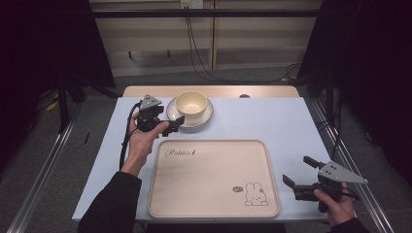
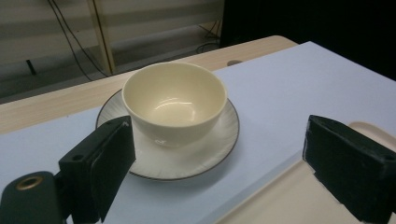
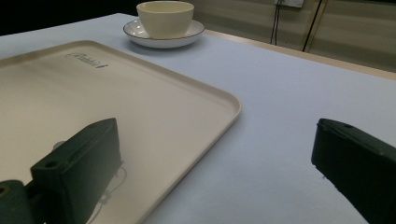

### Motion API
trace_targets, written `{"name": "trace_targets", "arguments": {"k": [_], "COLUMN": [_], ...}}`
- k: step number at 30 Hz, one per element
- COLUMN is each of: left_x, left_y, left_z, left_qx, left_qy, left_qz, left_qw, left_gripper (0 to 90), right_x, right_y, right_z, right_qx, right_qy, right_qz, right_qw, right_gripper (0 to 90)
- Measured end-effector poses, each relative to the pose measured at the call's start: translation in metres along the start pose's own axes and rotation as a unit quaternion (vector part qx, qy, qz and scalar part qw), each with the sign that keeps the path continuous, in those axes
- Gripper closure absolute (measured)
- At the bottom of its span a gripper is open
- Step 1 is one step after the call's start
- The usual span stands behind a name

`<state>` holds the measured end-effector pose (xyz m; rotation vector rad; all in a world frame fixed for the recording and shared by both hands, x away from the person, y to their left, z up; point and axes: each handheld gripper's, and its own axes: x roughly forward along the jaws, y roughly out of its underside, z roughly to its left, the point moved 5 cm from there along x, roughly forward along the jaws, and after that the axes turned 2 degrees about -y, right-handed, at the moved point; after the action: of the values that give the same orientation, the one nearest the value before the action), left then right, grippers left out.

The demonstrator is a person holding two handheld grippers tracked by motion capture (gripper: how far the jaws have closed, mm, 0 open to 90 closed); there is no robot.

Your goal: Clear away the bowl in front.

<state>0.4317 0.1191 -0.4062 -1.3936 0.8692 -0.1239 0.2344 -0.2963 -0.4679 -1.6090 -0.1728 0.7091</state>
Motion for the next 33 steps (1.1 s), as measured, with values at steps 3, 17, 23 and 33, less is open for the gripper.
{"name": "trace_targets", "arguments": {"k": [3, 17, 23, 33], "left_x": [0.008, 0.052, 0.068, 0.092], "left_y": [-0.003, -0.017, -0.018, -0.008], "left_z": [0.004, 0.027, 0.034, 0.046], "left_qx": [-0.008, -0.015, -0.001, -0.026], "left_qy": [0.000, -0.029, -0.048, -0.076], "left_qz": [0.008, 0.034, 0.053, 0.092], "left_qw": [0.9999, 0.9989, 0.9974, 0.9925], "left_gripper": [9.4, 13.2, 15.3, 20.6], "right_x": [0.000, 0.000, 0.000, 0.001], "right_y": [0.001, 0.002, 0.002, 0.002], "right_z": [0.001, 0.000, 0.000, 0.001], "right_qx": [0.002, 0.004, 0.004, 0.006], "right_qy": [-0.002, -0.005, -0.008, -0.011], "right_qz": [0.003, 0.004, 0.005, 0.008], "right_qw": [1.0000, 1.0000, 1.0000, 0.9999], "right_gripper": [1.1, 1.1, 1.1, 1.1]}}
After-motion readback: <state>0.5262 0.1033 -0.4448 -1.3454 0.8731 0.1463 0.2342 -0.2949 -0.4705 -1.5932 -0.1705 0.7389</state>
